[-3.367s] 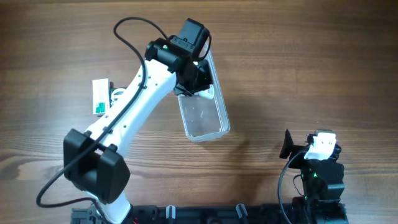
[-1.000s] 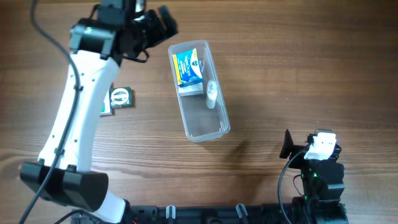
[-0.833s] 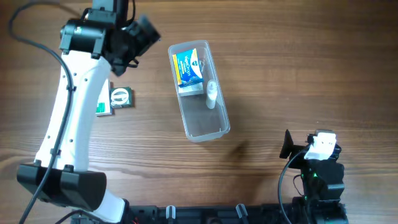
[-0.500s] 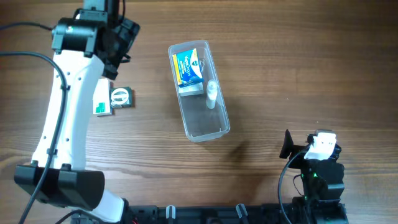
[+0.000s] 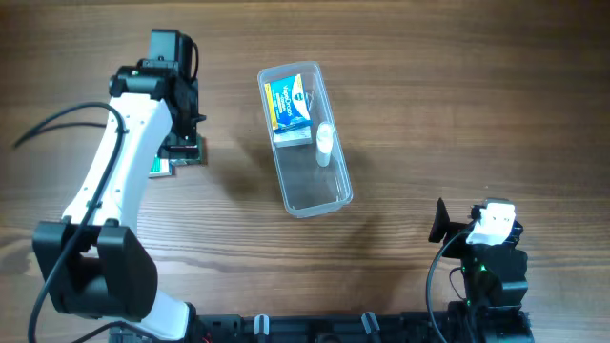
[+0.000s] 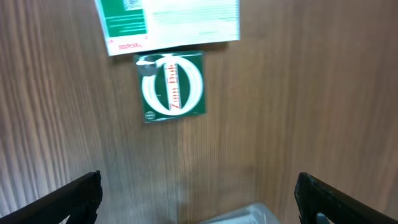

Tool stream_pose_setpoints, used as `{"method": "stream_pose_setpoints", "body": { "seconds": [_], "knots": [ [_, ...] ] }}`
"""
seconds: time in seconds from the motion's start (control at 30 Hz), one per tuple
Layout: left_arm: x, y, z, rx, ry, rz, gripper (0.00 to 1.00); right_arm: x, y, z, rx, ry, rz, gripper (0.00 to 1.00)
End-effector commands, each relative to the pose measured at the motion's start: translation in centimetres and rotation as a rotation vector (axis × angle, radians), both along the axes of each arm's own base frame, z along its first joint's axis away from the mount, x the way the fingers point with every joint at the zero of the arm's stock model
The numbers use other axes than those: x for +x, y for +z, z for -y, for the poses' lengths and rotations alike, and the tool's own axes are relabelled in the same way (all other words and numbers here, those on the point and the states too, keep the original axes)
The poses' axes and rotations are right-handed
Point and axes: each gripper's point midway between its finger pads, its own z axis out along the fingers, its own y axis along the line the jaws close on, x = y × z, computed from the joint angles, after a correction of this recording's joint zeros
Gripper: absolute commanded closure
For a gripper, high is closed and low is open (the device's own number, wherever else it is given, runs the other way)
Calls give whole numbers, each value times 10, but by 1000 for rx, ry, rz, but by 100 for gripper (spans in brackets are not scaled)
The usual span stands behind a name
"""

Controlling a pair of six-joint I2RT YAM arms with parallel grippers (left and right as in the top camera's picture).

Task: Pack container
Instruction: 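Release the bottle and move the left gripper to the Zam-Buk tin, then grasp the green Zam-Buk tin with the left gripper and lift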

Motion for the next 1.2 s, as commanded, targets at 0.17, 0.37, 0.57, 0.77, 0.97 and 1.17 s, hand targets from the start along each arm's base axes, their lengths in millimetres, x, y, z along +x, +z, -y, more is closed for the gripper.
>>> {"method": "stream_pose_setpoints", "body": {
  "seconds": [0.17,0.37,0.57,0.77,0.97,1.17],
  "knots": [
    [-11,-47,-12,-101,143,-7,0,0,0,-1,15,-1,5,0],
    [-13,-60,-26,-142,92,-48,0,0,0,-1,16,-1,6,0],
    [-16,-78,-27,-204,66,-101,0,0,0,-1,15,-1,6,0],
    [-15,-100,-24,-255,30,-143,0,0,0,-1,16,-1,6,0],
    [-14,-109,-27,-268,39,-156,0,0,0,-1,16,-1,6,0],
    [-13,-123,-26,-290,46,-175,0,0,0,-1,16,-1,6,0]
  ]
}}
